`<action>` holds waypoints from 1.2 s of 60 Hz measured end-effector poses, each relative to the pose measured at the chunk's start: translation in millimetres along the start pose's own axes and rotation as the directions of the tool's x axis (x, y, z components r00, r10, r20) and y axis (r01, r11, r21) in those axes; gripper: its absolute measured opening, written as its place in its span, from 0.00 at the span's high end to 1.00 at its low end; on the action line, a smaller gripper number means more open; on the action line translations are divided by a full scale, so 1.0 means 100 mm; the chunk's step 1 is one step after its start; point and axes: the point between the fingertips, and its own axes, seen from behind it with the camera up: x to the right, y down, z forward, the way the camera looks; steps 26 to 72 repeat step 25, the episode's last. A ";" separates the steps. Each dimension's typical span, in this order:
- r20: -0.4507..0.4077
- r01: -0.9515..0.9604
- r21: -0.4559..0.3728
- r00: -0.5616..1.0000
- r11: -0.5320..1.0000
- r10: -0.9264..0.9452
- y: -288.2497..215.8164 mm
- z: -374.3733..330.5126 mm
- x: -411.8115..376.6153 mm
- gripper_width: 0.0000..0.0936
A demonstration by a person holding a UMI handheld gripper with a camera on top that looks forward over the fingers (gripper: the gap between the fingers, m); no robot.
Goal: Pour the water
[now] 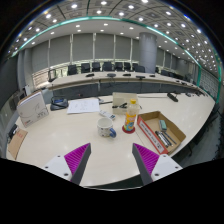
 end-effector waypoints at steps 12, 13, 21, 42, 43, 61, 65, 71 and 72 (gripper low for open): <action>-0.009 0.043 0.013 0.999 0.999 -0.043 0.11 -0.48 -0.18 0.08; -0.008 0.041 0.014 0.999 0.999 -0.040 0.11 -0.50 -0.19 0.08; -0.008 0.018 0.016 1.000 1.000 -0.018 0.14 -0.60 -0.18 0.08; -0.007 0.017 0.001 1.000 1.000 -0.017 0.19 -0.61 -0.17 0.08; -0.007 0.017 0.001 1.000 1.000 -0.017 0.19 -0.61 -0.17 0.08; -0.007 0.017 0.001 1.000 1.000 -0.017 0.19 -0.61 -0.17 0.08; -0.007 0.017 0.001 1.000 1.000 -0.017 0.19 -0.61 -0.17 0.08; -0.007 0.017 0.001 1.000 1.000 -0.017 0.19 -0.61 -0.17 0.08; -0.007 0.017 0.001 1.000 1.000 -0.017 0.19 -0.61 -0.17 0.08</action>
